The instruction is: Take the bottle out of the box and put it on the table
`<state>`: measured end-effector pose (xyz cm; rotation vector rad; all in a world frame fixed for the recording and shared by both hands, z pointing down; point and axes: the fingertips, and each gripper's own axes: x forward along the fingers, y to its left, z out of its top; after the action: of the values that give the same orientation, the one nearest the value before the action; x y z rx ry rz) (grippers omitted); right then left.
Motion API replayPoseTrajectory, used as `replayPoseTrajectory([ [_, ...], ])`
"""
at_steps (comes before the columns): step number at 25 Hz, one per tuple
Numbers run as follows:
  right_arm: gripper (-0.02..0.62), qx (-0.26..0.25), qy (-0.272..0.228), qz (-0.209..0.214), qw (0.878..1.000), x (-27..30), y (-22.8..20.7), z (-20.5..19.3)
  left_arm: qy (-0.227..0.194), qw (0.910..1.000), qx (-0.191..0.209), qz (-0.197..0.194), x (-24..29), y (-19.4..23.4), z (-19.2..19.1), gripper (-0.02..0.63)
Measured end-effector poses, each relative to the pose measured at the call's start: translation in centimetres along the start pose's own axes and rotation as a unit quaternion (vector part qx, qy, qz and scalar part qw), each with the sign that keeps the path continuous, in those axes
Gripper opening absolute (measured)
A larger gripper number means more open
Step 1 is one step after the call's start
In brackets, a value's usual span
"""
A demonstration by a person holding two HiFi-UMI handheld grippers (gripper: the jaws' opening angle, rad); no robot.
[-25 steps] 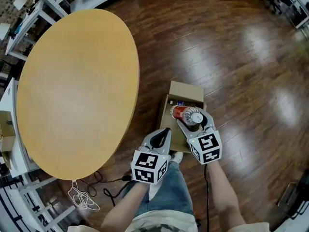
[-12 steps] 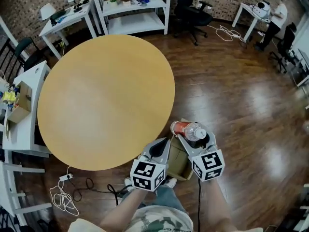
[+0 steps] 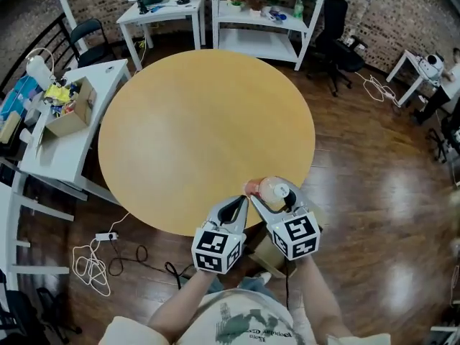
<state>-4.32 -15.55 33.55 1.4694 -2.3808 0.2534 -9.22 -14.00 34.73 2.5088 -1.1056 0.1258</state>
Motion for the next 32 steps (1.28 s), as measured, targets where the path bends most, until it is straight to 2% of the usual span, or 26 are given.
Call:
replayPoseTrajectory([
  [5,0.302,-0.008,0.025,0.043,0.999,5.5,5.6,0.4,-0.013,0.9986,-0.005,0.05,-3.4,6.8,0.5,0.0],
  [9,0.302,-0.015,0.054,0.058,0.997,9.4,8.4,0.3,-0.02,0.9968,-0.014,0.076,-5.4,11.2,0.6,0.0],
  [19,0.307,-0.035,0.119,0.063,0.99,15.6,11.9,-1.1,-0.031,0.9953,-0.024,0.089,-7.5,17.0,1.4,0.0],
  [23,0.31,-0.032,0.112,0.059,0.991,17.4,12.4,-0.8,-0.031,0.9956,-0.018,0.087,-7.7,18.3,1.7,0.0],
  [26,0.314,-0.014,0.085,0.047,0.995,18.0,12.3,-0.5,-0.029,0.996,-0.014,0.084,-7.8,19.0,1.7,0.0],
  [32,0.319,-0.022,0.045,0.014,0.999,18.2,12.4,-0.2,-0.026,0.9972,-0.003,0.07,-7.7,19.1,2.0,0.0],
])
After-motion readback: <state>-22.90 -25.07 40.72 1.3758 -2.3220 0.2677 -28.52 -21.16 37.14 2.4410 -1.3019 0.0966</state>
